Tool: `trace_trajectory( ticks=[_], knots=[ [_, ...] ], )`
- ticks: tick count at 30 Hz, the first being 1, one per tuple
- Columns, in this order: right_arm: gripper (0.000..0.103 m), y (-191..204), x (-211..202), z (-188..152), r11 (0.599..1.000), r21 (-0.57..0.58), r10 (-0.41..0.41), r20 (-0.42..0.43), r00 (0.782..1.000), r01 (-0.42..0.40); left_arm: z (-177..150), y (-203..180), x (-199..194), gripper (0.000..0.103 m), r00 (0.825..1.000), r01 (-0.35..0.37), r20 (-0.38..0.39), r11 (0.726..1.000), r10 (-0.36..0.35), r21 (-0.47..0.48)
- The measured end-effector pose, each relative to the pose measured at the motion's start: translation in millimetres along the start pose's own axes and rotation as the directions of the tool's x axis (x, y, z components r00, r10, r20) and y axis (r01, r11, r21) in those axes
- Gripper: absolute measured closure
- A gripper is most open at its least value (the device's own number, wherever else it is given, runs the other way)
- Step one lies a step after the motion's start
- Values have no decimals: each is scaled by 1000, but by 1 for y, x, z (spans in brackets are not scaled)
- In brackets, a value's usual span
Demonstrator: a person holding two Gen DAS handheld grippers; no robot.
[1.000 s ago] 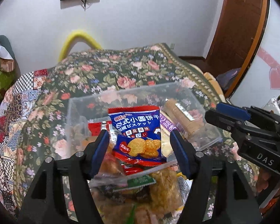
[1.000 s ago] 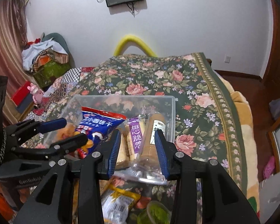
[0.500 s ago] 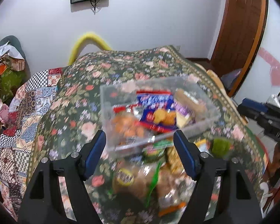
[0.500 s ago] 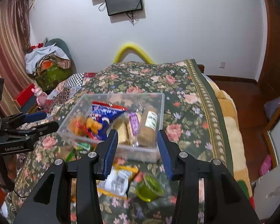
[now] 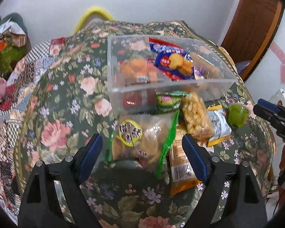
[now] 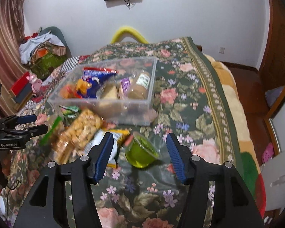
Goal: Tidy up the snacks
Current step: 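Grasp the cat-face pastry bag with the left tool while the right tool grasps the green jelly cup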
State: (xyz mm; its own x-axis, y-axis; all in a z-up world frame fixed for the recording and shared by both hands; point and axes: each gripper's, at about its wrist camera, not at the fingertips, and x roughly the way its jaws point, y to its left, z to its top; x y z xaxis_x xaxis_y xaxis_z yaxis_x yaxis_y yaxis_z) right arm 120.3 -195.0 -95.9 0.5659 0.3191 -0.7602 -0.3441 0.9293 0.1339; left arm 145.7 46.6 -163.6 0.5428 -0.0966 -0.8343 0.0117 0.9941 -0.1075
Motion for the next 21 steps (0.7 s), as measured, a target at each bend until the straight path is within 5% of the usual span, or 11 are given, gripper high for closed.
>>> trace_trajectory(
  ticks=[8, 18, 21],
  knots=[
    [49, -3, 26, -16, 1000, 26, 15, -76, 997, -13, -8, 5, 31, 15, 998, -36, -46, 999, 36, 4],
    [46, -5, 45, -25, 1000, 30, -4, -113, 994, 7, -1, 21, 49, 10, 999, 40, -26, 996, -42, -79],
    [46, -1, 48, -25, 1000, 10, -20, -108, 994, 22, 0, 21, 52, 18, 996, 84, -21, 993, -86, -89]
  ],
)
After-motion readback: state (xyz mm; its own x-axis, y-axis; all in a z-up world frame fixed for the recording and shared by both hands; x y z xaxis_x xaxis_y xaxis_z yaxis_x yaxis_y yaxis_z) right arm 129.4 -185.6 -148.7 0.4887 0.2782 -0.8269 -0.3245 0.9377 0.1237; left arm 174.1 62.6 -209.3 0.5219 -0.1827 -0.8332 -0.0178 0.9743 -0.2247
